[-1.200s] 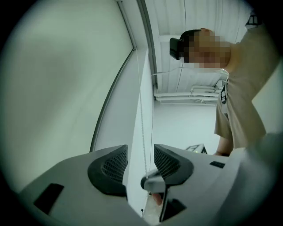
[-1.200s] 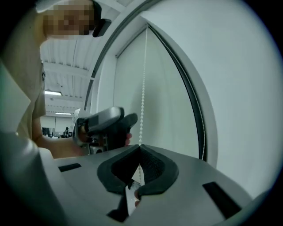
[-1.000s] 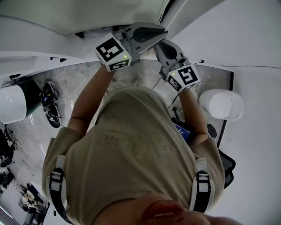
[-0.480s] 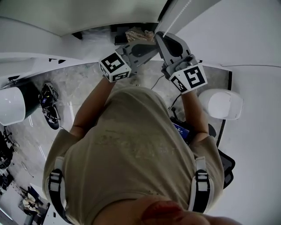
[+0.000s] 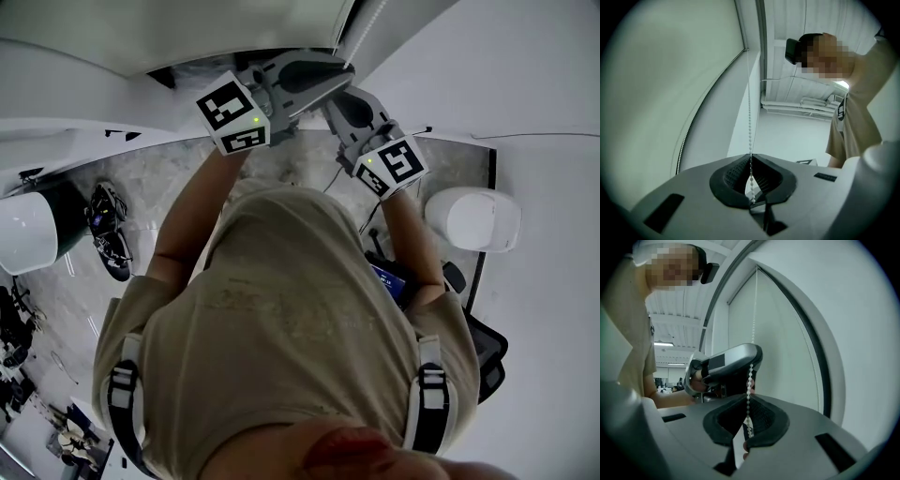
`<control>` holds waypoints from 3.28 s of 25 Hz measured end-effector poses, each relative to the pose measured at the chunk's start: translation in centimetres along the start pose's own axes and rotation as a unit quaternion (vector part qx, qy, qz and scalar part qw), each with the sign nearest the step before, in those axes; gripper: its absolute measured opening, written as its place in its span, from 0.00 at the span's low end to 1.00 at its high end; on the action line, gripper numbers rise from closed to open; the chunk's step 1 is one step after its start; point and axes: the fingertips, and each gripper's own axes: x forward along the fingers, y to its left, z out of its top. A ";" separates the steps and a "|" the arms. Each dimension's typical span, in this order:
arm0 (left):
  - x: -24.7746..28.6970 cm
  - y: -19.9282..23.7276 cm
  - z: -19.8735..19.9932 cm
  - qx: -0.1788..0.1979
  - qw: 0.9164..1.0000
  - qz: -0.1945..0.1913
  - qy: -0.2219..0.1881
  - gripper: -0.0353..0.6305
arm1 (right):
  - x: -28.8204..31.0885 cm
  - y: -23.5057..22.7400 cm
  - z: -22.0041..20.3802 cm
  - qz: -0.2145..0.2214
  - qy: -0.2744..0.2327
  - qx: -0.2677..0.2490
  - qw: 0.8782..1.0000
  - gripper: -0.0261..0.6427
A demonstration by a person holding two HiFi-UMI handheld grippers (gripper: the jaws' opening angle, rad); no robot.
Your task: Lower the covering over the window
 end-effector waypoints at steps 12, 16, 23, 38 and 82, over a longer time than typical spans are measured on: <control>-3.7 1.3 -7.9 0.011 0.997 0.031 0.071 0.09 | 0.0 0.1 4.9 0.003 -0.041 -0.053 0.998 0.30; -4.0 -0.4 -8.7 0.023 0.997 0.008 0.070 0.09 | 0.5 0.2 4.6 -0.020 -0.025 -0.061 0.998 0.05; -1.7 0.9 -1.4 0.019 1.000 0.010 -0.005 0.40 | 0.1 -1.0 -2.9 -0.009 0.052 0.000 0.999 0.05; -1.4 -2.6 -8.6 0.013 0.997 -0.019 0.077 0.09 | -1.7 -0.7 4.3 -0.045 -0.061 -0.035 0.997 0.09; -2.0 3.0 -2.9 0.081 0.993 0.059 0.059 0.09 | -2.7 -2.6 3.1 -0.005 -0.086 0.024 0.996 0.37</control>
